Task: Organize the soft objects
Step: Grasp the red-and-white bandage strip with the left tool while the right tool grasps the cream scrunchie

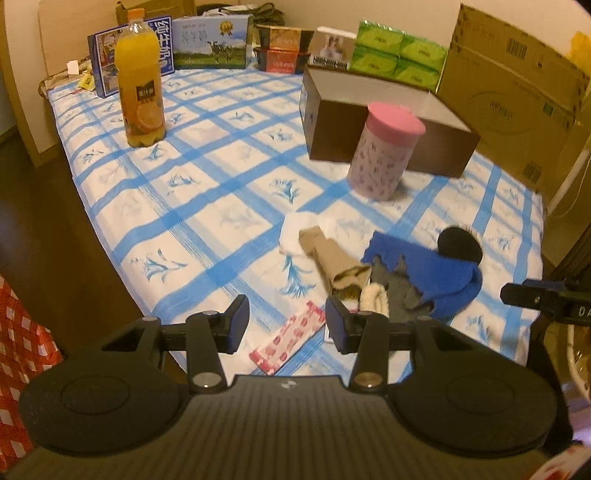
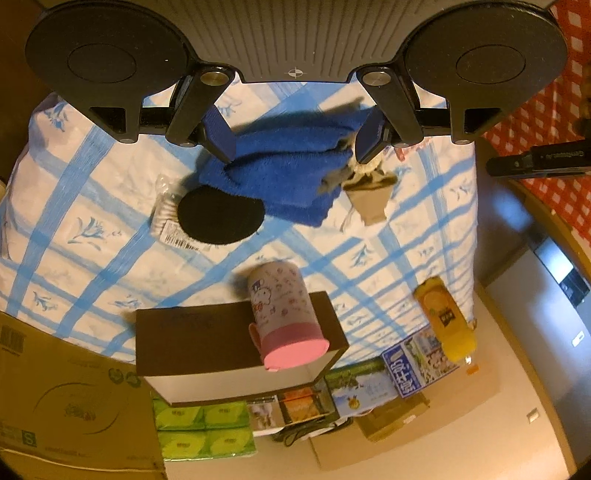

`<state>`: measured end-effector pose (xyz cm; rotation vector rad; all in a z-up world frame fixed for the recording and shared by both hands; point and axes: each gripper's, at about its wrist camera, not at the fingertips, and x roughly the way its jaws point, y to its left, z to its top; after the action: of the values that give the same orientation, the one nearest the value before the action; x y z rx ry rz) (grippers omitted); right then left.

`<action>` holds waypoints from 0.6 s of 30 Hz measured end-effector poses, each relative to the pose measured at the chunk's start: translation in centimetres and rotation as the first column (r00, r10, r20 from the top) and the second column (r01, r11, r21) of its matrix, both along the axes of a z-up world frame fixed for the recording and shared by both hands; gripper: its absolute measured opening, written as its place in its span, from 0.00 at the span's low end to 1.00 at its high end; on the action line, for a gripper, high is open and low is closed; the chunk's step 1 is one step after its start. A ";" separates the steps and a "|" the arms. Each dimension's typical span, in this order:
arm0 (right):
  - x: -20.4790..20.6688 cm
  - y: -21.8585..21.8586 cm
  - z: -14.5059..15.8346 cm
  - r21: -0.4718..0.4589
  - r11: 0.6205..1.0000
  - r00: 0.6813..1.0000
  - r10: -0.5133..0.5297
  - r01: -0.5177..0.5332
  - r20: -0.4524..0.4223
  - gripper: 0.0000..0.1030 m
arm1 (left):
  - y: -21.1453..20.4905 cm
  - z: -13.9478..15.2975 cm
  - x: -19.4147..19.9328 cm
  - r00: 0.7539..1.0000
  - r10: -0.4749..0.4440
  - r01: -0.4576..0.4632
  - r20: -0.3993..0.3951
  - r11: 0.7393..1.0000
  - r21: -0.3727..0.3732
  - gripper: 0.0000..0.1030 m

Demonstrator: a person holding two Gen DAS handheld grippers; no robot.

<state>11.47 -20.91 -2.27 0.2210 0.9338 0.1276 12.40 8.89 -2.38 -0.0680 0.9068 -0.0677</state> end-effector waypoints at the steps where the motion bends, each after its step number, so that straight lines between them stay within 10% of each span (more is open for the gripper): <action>1: 0.0 0.1 -0.2 -0.006 1.000 1.000 0.004 -0.004 -0.004 0.70 | -0.2 -0.4 0.1 1.000 -0.003 0.003 -0.008 1.000 0.009 0.41; 18: 0.7 0.8 -2.7 -0.027 0.999 0.998 0.026 -0.027 -0.056 0.70 | -1.7 -6.9 1.5 0.981 -0.172 0.182 -0.095 0.977 0.111 0.41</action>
<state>12.14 -20.09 -4.92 0.1876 0.9937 0.1337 13.91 7.18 -9.33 0.1223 0.9987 -0.1773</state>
